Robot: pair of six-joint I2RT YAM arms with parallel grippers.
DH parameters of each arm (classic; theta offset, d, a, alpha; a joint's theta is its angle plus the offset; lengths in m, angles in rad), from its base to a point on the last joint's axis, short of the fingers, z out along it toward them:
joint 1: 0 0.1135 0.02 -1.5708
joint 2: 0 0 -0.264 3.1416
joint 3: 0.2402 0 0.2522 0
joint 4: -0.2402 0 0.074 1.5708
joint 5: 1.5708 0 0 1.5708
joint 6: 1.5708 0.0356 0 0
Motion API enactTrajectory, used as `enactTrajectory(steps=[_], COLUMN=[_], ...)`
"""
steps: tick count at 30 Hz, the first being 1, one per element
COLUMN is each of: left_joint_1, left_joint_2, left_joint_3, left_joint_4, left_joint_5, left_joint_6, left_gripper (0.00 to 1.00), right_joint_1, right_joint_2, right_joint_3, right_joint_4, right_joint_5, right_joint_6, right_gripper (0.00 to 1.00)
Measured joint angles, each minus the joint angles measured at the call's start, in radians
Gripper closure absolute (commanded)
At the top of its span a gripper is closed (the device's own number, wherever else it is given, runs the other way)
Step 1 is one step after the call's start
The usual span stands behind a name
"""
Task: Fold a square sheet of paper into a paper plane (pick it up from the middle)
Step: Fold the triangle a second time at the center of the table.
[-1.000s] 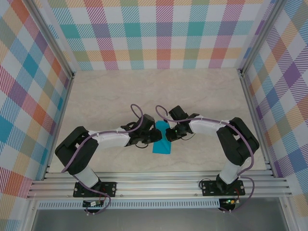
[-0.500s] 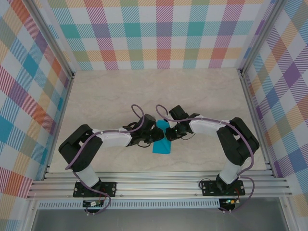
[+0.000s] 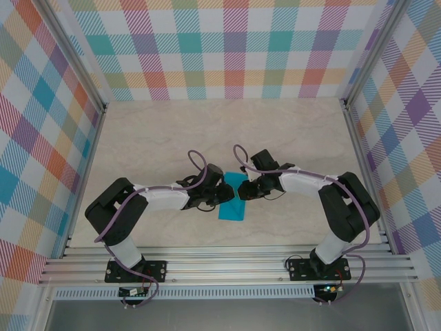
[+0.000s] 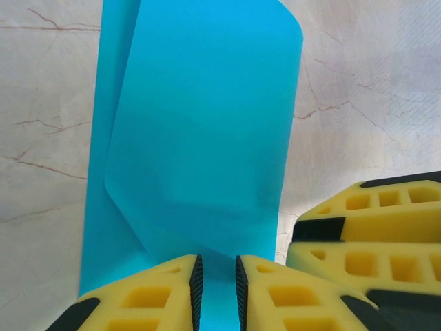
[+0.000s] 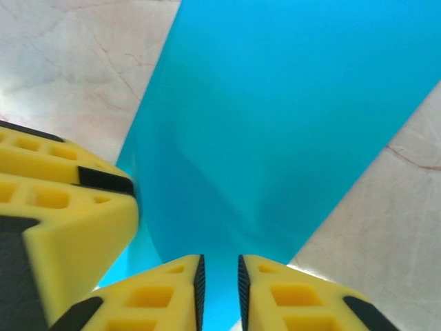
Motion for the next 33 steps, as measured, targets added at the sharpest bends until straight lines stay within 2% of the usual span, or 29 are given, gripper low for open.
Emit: enactTrajectory(steps=[6,10,22,33], left_joint_1=[0.000,0.000,0.000,0.000], left_joint_2=[0.000,0.000,0.000,0.000], left_joint_3=[0.000,0.000,0.000,0.000], left_joint_4=[-0.002,-0.004,-0.005,-0.005], left_joint_5=[-0.008,-0.016,-0.026,-0.026], left_joint_6=[0.000,0.000,-0.001,-0.004], left_gripper=[0.78,0.78,0.78,0.78], right_joint_1=[-0.017,-0.018,-0.018,-0.018], right_joint_2=[-0.030,-0.060,-0.108,-0.153], right_joint_3=[-0.038,-0.070,-0.142,-0.207], right_joint_4=[0.033,0.056,0.140,0.218], right_joint_5=[-0.090,-0.130,-0.214,-0.233], right_joint_6=[0.042,0.067,0.126,0.150], right_gripper=[0.58,0.54,0.52,0.53])
